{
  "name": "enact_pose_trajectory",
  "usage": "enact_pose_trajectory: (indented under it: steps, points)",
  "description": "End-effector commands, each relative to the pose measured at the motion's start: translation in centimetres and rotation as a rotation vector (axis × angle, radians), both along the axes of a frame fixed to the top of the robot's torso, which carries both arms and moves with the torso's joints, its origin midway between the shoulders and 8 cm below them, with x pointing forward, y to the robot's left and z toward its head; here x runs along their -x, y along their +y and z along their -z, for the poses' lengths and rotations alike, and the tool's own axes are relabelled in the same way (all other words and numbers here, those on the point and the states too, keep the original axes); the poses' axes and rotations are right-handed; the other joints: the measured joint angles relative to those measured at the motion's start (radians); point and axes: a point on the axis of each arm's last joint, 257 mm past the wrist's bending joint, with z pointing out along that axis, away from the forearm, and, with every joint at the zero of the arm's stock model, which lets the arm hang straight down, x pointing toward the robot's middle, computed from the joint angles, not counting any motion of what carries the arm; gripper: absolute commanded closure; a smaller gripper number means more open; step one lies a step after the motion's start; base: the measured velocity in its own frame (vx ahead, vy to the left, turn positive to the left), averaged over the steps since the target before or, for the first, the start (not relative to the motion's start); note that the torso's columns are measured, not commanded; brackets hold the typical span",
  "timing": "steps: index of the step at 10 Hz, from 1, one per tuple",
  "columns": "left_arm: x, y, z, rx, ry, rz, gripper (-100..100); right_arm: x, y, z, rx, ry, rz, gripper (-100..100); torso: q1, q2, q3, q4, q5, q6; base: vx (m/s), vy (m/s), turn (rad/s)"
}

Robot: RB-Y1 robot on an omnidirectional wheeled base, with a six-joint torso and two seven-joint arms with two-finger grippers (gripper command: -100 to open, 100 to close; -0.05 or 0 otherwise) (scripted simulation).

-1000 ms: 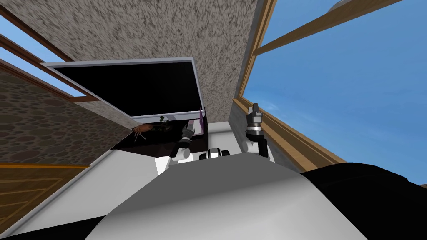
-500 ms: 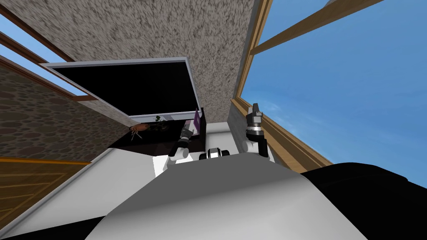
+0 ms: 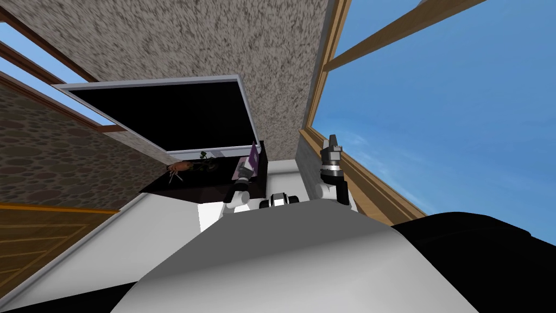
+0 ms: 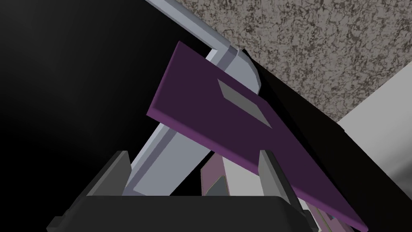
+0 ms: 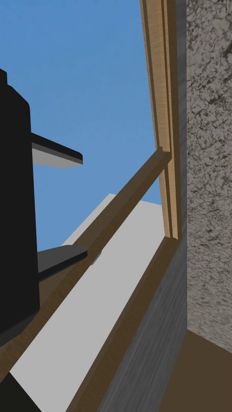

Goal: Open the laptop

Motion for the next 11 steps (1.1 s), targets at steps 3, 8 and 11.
enact_pose_trajectory:
  steps: [3, 8, 11]
  points:
    - [-0.20, -1.10, -0.46, 0.065, -0.008, -0.021, -100, 0.00, 0.00, 0.00, 0.000, 0.000, 0.000, 0, -0.002, 0.000, 0.000, 0.000, -0.001, 0.000, 0.000, -0.009, 0.002]
    - [0.21, -1.49, -0.69, 0.184, -0.016, -0.022, 100, 0.00, 0.00, 0.00, 0.000, 0.000, 0.000, 0, 0.002, 0.001, 0.001, -0.001, 0.000, 0.000, 0.040, 0.029, -0.004]
    - [0.64, -1.93, -0.57, 0.302, -0.020, -0.022, 100, 0.00, -0.01, 0.00, 0.000, 0.000, 0.000, 0, 0.000, 0.001, 0.000, 0.001, -0.001, -0.001, -0.006, 0.116, -0.001]
